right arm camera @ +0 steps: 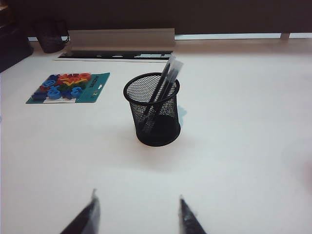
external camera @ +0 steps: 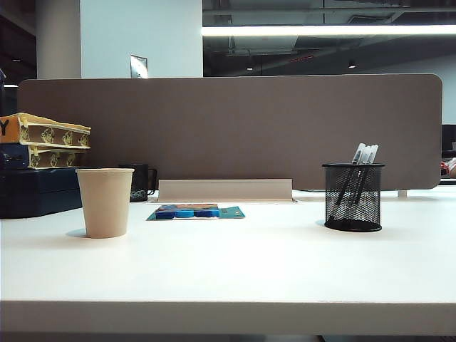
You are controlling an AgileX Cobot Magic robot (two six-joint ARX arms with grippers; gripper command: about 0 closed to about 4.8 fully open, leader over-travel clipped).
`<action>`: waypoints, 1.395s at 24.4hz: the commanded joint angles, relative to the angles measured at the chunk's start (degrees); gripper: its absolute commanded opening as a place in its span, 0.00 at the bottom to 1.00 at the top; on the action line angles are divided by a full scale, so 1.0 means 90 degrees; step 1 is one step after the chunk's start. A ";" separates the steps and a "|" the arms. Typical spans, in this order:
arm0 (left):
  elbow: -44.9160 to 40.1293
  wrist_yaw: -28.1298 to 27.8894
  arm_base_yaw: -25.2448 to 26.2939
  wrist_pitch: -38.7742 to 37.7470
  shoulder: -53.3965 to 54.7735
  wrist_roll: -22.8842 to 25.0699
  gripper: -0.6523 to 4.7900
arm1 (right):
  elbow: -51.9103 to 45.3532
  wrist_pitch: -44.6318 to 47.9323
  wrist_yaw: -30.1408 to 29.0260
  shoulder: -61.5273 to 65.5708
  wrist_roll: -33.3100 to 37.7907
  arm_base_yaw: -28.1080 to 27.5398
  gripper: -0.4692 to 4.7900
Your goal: Pick up one pen and put it in the pen container.
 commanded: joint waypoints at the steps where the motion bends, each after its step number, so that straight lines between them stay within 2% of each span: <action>1: -0.0126 -0.0185 -0.0002 0.0243 -0.0005 0.0005 0.52 | -0.0165 0.0544 -0.0010 0.0005 0.0435 0.0015 0.47; 4: -0.0267 -0.0185 -0.0002 0.0410 -0.0002 0.0000 0.52 | -0.0418 0.0889 -0.0002 0.0002 0.0799 0.0012 0.48; 19: -0.0767 -0.0165 -0.0002 0.0806 0.0002 0.0153 0.52 | -0.1387 0.1928 0.0061 0.0010 0.0860 0.0015 0.47; 26: -0.1260 -0.0168 0.0000 0.1416 0.0002 0.0151 0.52 | -0.1664 0.2123 0.0180 0.0007 0.0954 0.0015 0.48; 34: -0.1547 -0.0185 0.0000 0.1498 0.0002 0.0172 0.52 | -0.1894 0.2198 0.0204 0.0007 0.0957 0.0015 0.48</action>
